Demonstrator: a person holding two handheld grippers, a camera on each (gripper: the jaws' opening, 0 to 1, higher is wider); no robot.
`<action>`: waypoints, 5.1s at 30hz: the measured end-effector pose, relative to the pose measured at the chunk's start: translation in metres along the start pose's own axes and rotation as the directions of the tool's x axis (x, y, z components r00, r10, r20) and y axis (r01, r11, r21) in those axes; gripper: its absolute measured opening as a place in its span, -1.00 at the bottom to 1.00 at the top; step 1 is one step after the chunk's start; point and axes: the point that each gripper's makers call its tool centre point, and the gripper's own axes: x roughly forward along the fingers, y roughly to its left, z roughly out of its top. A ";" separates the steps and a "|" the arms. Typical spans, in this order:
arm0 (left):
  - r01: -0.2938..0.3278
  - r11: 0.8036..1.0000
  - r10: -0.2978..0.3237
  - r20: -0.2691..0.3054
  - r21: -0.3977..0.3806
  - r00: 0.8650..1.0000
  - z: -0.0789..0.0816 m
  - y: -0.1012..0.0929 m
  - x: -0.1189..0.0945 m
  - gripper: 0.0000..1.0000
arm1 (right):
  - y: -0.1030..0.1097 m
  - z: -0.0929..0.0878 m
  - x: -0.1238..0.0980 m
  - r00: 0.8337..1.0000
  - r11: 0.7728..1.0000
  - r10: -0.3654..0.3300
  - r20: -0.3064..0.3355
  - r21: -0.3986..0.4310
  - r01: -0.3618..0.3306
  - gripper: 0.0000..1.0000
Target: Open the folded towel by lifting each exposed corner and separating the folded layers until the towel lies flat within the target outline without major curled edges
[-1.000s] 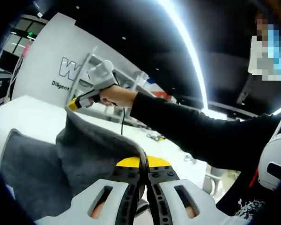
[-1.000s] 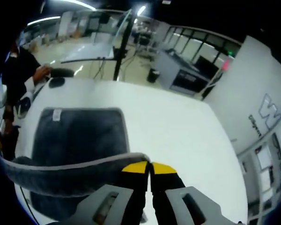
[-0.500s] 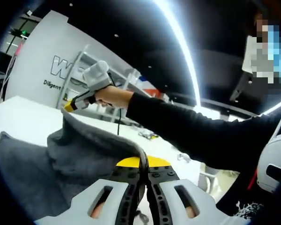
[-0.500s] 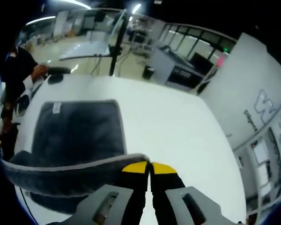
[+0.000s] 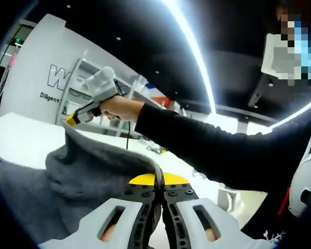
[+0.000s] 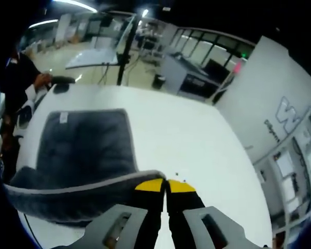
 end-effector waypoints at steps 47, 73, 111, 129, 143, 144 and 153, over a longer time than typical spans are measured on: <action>0.205 0.976 -0.201 -0.050 0.077 0.978 -0.004 -0.061 0.097 -1.00 | -0.039 -0.118 -0.076 0.987 0.987 -0.120 -0.108 0.099 0.131 -1.00; 0.299 0.953 -0.297 -0.063 0.039 0.953 -0.017 -0.090 0.115 -1.00 | -0.048 -0.193 -0.126 0.965 0.963 -0.194 -0.178 0.155 0.222 -1.00; 0.221 0.975 -0.222 -0.091 -0.013 0.971 -0.069 -0.109 0.250 -1.00 | -0.098 -0.275 -0.139 0.896 0.900 -0.392 -0.207 0.114 0.420 -1.00; 0.203 0.978 -0.206 -0.129 -0.042 0.970 -0.094 -0.100 0.254 -1.00 | -0.087 -0.319 -0.121 0.897 0.901 -0.359 -0.257 0.157 0.405 -1.00; 0.198 0.978 -0.205 -0.154 -0.062 0.966 -0.113 -0.099 0.252 -0.98 | -0.062 -0.371 -0.119 0.879 0.941 -0.278 -0.388 0.072 0.330 -0.09; 0.197 0.978 -0.204 -0.154 -0.061 0.967 -0.114 -0.099 0.252 -0.98 | -0.063 -0.374 -0.122 0.873 0.937 -0.285 -0.395 0.076 0.340 0.05; 0.194 0.980 -0.199 -0.146 -0.050 0.969 -0.118 -0.102 0.257 -0.98 | -0.068 -0.388 -0.168 0.833 0.892 -0.308 -0.459 0.164 0.420 0.34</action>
